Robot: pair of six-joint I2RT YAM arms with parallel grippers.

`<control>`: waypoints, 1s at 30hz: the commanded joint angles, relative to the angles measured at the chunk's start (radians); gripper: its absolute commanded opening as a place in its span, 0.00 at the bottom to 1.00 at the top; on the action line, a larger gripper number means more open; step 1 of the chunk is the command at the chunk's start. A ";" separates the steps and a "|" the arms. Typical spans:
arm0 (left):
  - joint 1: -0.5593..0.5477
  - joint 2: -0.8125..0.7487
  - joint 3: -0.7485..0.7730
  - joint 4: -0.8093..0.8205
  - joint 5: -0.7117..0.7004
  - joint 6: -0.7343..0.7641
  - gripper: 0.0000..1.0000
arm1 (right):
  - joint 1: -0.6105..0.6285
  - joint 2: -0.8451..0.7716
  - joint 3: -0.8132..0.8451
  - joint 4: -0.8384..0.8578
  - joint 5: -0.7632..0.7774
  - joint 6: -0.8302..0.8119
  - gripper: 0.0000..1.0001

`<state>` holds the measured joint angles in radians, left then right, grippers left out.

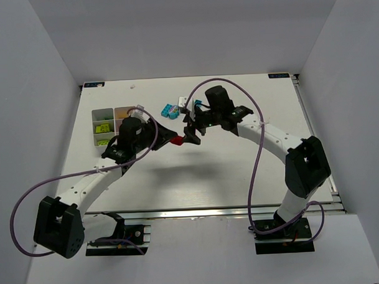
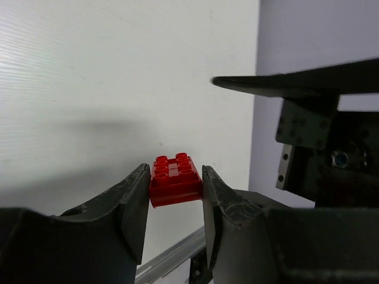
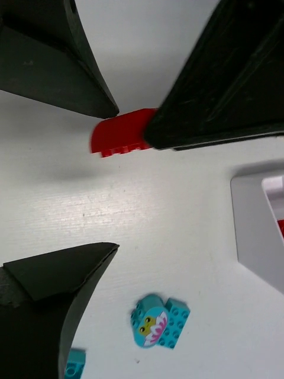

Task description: Sort the legos into containers by color

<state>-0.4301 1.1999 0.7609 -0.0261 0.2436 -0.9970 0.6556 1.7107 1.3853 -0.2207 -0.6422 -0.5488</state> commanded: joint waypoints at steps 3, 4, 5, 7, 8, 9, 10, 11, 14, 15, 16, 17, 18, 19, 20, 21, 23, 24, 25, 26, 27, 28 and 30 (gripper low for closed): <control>0.149 -0.068 0.109 -0.313 -0.156 0.089 0.00 | -0.014 -0.046 -0.081 0.149 0.246 0.010 0.89; 0.195 -0.072 0.127 -0.351 -0.183 0.110 0.00 | -0.013 -0.059 -0.145 0.194 0.298 0.010 0.89; 0.212 -0.071 0.171 -0.421 -0.252 0.121 0.00 | -0.014 -0.069 -0.178 0.243 0.344 0.012 0.89; 0.247 -0.057 0.225 -0.486 -0.332 0.164 0.00 | -0.022 -0.091 -0.230 0.331 0.431 0.003 0.89; 0.252 -0.031 0.282 -0.541 -0.405 0.175 0.00 | -0.034 -0.092 -0.226 0.302 0.396 -0.034 0.85; 0.258 -0.016 0.311 -0.564 -0.434 0.187 0.00 | -0.065 -0.091 -0.212 0.243 0.298 -0.031 0.77; 0.272 0.004 0.337 -0.593 -0.454 0.211 0.00 | -0.080 -0.086 -0.197 0.222 0.252 -0.017 0.62; 0.275 0.041 0.383 -0.600 -0.478 0.224 0.00 | -0.089 -0.079 -0.169 0.187 0.222 0.009 0.21; 0.298 0.099 0.454 -0.598 -0.495 0.267 0.00 | -0.096 -0.077 -0.170 0.156 0.184 0.012 0.00; 0.304 0.139 0.472 -0.601 -0.510 0.276 0.00 | -0.096 -0.079 -0.175 0.158 0.182 0.012 0.00; 0.310 0.160 0.488 -0.607 -0.520 0.294 0.00 | -0.096 -0.079 -0.177 0.158 0.182 0.013 0.00; 0.313 0.180 0.506 -0.618 -0.532 0.300 0.00 | -0.096 -0.080 -0.178 0.158 0.185 0.013 0.00; 0.315 0.222 0.543 -0.629 -0.553 0.305 0.00 | -0.097 -0.080 -0.178 0.156 0.196 0.013 0.00; 0.320 0.242 0.558 -0.644 -0.564 0.319 0.00 | -0.100 -0.080 -0.180 0.156 0.199 0.012 0.00; 0.320 0.259 0.574 -0.649 -0.575 0.327 0.00 | -0.103 -0.083 -0.180 0.158 0.200 0.013 0.00; 0.323 0.276 0.600 -0.653 -0.581 0.333 0.00 | -0.111 -0.082 -0.178 0.158 0.200 0.016 0.00; 0.329 0.316 0.620 -0.656 -0.583 0.351 0.00 | -0.119 -0.082 -0.178 0.158 0.197 0.023 0.00; 0.329 0.329 0.630 -0.658 -0.584 0.357 0.00 | -0.122 -0.083 -0.178 0.158 0.196 0.024 0.00; 0.330 0.352 0.650 -0.667 -0.596 0.357 0.00 | -0.126 -0.083 -0.178 0.156 0.193 0.024 0.00; 0.330 0.365 0.663 -0.678 -0.607 0.354 0.00 | -0.126 -0.083 -0.178 0.156 0.193 0.026 0.00; 0.330 0.377 0.675 -0.684 -0.613 0.356 0.00 | -0.129 -0.083 -0.181 0.156 0.191 0.026 0.00; 0.330 0.397 0.693 -0.698 -0.621 0.356 0.00 | -0.131 -0.083 -0.180 0.155 0.191 0.029 0.00; 0.330 0.414 0.706 -0.707 -0.622 0.354 0.00 | -0.136 -0.083 -0.180 0.155 0.187 0.035 0.00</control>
<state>-0.1043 1.6154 1.4101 -0.7013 -0.3363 -0.6609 0.5285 1.6665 1.1816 -0.0662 -0.4305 -0.5301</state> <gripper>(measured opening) 0.462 0.004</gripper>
